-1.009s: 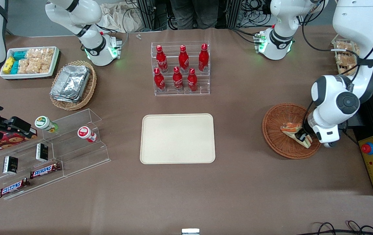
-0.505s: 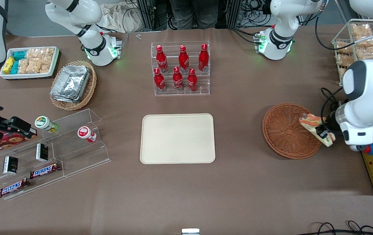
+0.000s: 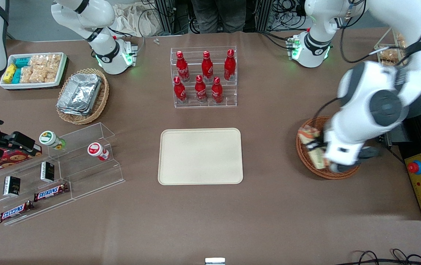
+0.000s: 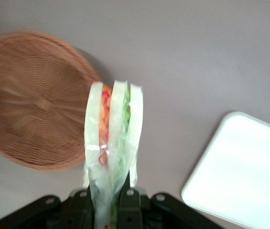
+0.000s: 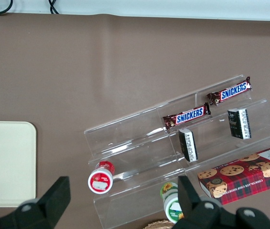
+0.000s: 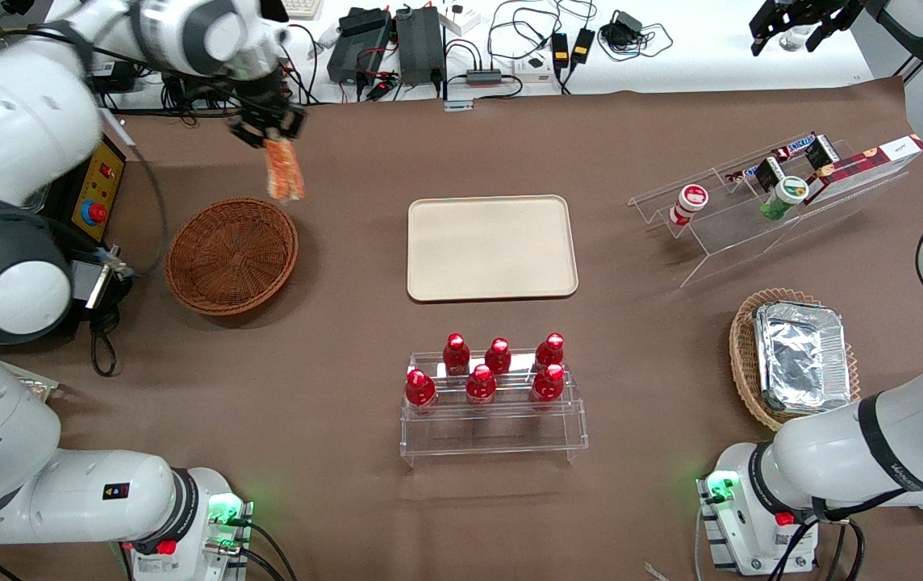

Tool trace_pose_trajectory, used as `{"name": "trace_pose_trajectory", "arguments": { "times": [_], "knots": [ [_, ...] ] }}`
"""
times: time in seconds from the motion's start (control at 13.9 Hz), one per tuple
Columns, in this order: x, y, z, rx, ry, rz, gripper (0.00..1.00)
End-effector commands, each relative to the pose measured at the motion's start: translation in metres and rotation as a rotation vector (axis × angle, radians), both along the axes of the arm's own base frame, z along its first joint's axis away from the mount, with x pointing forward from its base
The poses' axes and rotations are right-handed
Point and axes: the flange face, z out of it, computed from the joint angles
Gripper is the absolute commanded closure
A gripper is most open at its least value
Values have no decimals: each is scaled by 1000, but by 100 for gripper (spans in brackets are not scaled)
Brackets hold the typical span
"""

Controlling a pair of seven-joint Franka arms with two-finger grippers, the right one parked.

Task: Place sandwich from basket to tray
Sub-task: 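Lift the sandwich and carry it toward the cream tray, then lower the sandwich onto the tray and open the left gripper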

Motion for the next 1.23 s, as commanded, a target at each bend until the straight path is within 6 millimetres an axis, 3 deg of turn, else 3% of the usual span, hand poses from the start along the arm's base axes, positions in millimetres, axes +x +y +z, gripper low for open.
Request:
{"name": "trace_pose_trajectory", "arguments": {
  "times": [0.0, 0.22, 0.5, 0.65, 1.01, 1.08, 1.15],
  "knots": [
    [8, -66, -39, -38, -22, -85, 100],
    [-11, -134, -94, -49, -30, -143, 100],
    [-43, -199, -154, -51, -35, -214, 100],
    [-52, -214, -176, -58, -32, -241, 100],
    [-59, -215, -202, -10, -25, -284, 100],
    [-60, -215, -207, -9, -17, -282, 86],
    [-61, -215, -210, -9, -14, -281, 45]
  ]
}}
